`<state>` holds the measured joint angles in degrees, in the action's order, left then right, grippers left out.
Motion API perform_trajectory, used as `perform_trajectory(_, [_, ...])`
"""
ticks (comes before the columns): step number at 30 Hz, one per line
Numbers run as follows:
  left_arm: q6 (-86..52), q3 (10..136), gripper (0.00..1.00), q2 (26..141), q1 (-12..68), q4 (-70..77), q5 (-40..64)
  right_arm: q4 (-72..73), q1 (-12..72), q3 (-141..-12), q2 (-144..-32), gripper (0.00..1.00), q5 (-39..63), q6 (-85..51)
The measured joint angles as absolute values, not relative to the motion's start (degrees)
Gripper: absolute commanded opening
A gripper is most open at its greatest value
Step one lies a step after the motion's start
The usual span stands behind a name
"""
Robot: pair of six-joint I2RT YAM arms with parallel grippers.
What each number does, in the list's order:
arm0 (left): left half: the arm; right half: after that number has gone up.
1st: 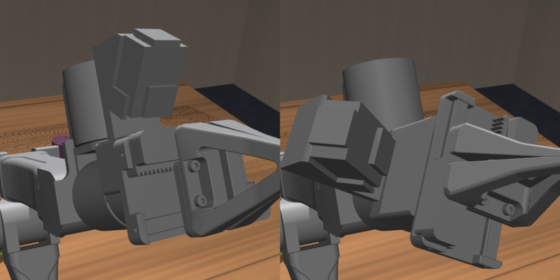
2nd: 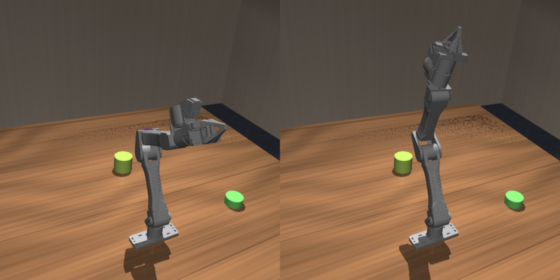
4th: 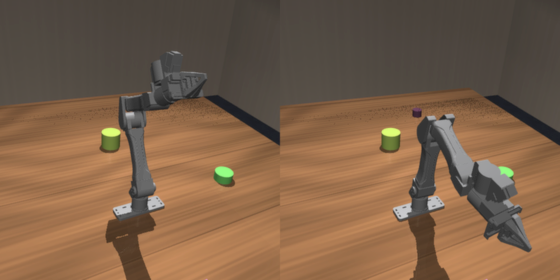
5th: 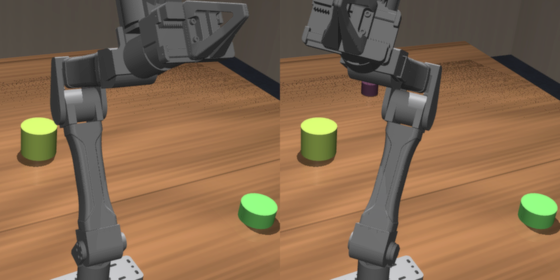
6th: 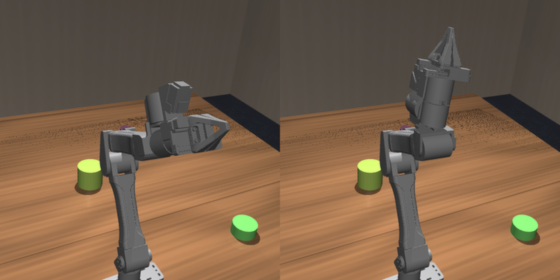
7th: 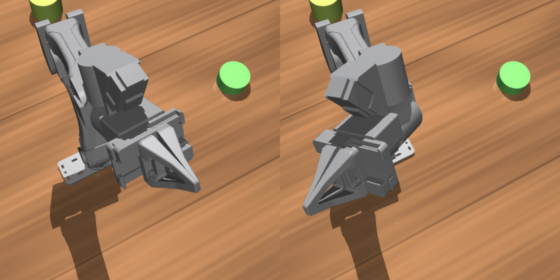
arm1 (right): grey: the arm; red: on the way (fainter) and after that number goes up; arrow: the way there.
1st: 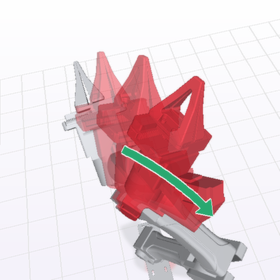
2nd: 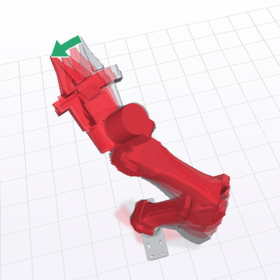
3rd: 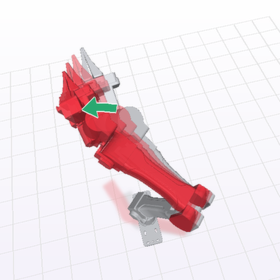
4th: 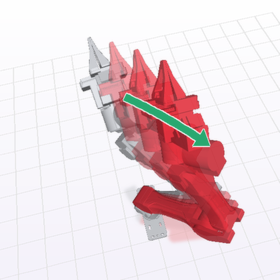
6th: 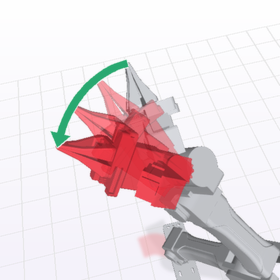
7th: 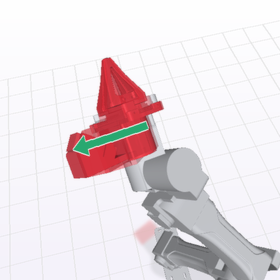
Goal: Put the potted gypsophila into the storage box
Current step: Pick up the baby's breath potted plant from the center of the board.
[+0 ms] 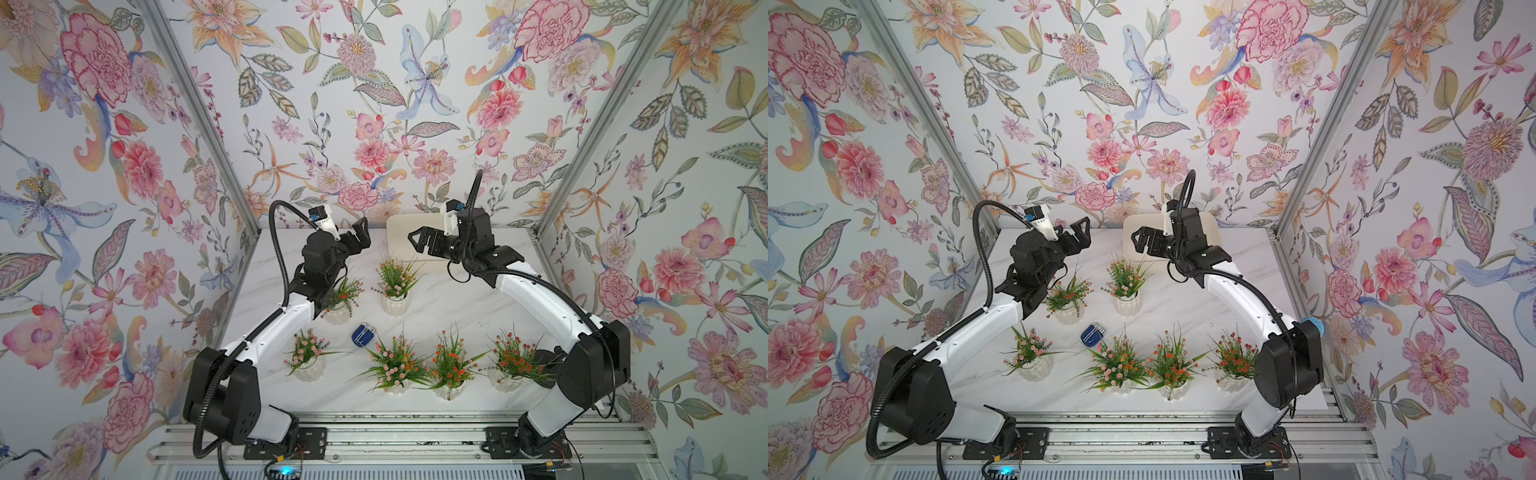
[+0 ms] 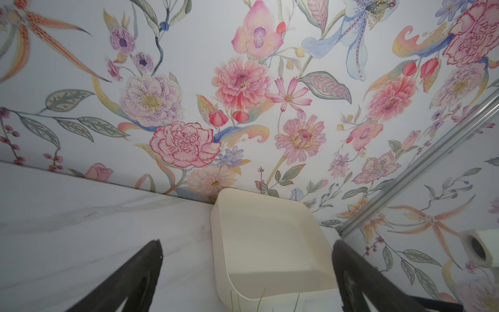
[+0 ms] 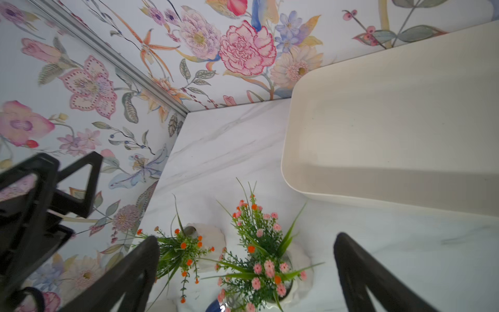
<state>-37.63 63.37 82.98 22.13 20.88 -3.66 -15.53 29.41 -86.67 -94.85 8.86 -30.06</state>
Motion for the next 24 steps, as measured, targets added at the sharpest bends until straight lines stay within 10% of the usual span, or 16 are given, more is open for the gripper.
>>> perform_trajectory(24, [-20.36,58.11,1.00,78.94,16.38,8.97,-15.14,-22.90,33.32,-74.85,-103.96,0.86,1.08,-32.18])
